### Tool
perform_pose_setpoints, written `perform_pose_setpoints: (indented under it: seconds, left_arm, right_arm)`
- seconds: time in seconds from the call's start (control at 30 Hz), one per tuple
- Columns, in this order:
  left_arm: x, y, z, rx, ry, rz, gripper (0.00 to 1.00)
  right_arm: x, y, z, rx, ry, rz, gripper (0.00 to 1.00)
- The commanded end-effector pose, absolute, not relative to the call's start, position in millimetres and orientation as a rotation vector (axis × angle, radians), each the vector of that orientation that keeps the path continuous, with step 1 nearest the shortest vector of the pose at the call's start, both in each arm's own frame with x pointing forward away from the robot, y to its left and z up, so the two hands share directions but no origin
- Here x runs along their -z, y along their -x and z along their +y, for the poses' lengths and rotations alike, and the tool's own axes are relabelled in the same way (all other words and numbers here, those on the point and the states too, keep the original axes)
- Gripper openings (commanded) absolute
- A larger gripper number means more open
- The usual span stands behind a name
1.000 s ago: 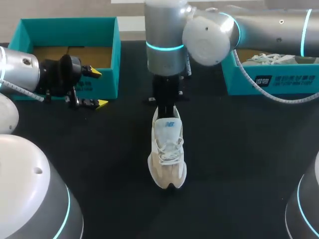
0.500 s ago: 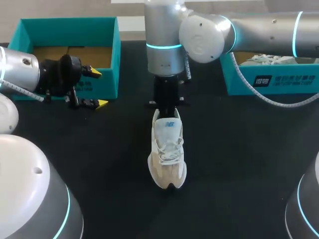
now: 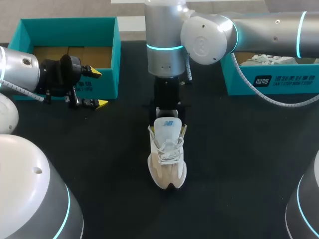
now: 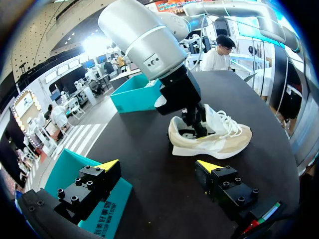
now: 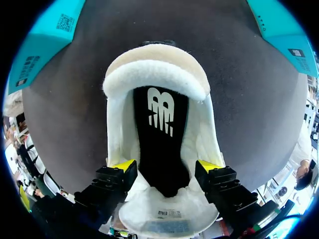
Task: Take the shoe out of the shoebox, open the shoe tongue, remove and reinsert the insole, then place the shoe into the shoebox
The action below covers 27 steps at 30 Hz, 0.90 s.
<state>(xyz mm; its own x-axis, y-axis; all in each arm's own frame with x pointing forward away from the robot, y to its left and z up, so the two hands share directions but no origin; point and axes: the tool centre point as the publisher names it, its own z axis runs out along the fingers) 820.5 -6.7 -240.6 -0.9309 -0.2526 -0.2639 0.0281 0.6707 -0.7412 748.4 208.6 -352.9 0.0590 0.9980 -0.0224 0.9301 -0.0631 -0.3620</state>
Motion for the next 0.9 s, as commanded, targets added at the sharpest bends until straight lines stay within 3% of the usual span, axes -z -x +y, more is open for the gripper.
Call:
perform_pose_setpoints:
  seconds: [0.03,0.9]
  left_arm:
    - [240,-820,-7,1.129,0.180,2.545,1.00]
    - [240,-820,-7,1.129,0.180,2.545,1.00]
  right_arm:
    - [354,-748,211,-0.395,2.079,-1.963,1.00]
    - [327,-763,207,-0.296,2.222,-1.969,1.00]
